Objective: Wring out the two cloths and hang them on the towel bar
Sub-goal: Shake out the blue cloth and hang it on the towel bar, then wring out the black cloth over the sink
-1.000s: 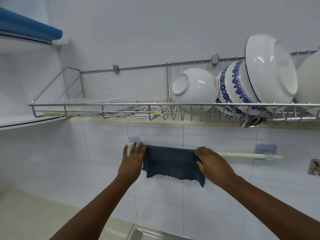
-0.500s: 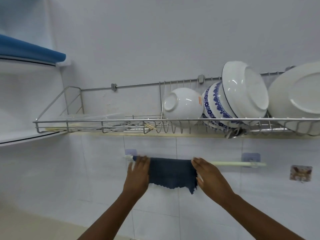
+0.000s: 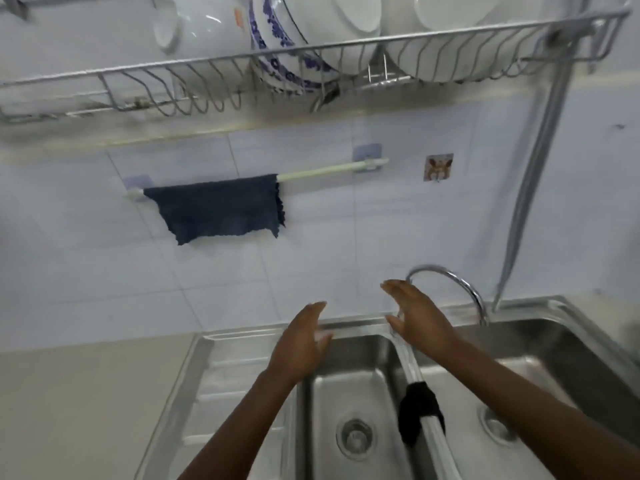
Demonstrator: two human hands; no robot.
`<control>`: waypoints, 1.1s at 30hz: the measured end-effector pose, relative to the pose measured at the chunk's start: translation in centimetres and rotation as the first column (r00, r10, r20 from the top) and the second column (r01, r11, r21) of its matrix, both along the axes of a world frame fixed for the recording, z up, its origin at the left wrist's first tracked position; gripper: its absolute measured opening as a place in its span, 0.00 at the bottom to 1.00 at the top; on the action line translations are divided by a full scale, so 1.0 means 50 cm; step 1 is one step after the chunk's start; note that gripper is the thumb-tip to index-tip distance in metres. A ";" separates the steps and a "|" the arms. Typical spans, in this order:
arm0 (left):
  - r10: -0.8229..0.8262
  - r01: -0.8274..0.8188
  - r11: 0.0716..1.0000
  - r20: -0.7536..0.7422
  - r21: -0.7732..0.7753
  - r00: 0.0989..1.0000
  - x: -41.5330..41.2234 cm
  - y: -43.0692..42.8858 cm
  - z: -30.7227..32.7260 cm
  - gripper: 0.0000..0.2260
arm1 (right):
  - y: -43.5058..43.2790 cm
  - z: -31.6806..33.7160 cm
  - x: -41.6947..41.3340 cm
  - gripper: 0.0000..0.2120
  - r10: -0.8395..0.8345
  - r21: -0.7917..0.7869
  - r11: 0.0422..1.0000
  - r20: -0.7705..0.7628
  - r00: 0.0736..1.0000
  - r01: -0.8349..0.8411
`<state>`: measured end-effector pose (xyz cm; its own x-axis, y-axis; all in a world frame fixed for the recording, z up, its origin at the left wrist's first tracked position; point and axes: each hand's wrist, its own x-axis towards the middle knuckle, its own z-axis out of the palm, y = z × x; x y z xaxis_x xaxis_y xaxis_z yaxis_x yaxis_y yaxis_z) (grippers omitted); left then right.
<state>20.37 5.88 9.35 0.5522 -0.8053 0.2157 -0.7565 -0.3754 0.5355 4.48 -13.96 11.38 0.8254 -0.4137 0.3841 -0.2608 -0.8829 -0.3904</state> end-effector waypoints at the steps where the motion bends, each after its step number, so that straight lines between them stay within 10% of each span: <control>1: -0.013 0.014 1.000 -0.035 0.020 0.999 -0.026 -0.006 -0.026 0.27 | -0.003 -0.024 -0.032 0.26 -0.007 0.027 1.000 -0.013 1.000 0.007; 15: 0.041 0.098 0.938 -0.389 0.333 0.920 -0.214 -0.058 -0.266 0.26 | -0.030 -0.302 -0.201 0.20 -0.091 0.224 0.950 -0.475 0.876 0.220; 26: 0.113 0.022 0.948 -0.400 0.317 0.910 -0.221 -0.051 -0.323 0.23 | -0.067 -0.407 -0.154 0.26 0.031 0.511 0.825 -0.465 0.885 0.240; 33: 0.140 -0.038 0.971 -0.429 0.238 0.893 -0.235 -0.015 -0.346 0.21 | -0.079 -0.420 -0.139 0.13 0.045 0.436 0.876 -0.503 0.863 0.208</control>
<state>8.60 5.14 -7.96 0.6201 -0.7469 -0.2403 -0.4206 -0.5750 0.7018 -2.48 -17.90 -9.64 0.8033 -0.5096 -0.3083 -0.5882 -0.5973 -0.5452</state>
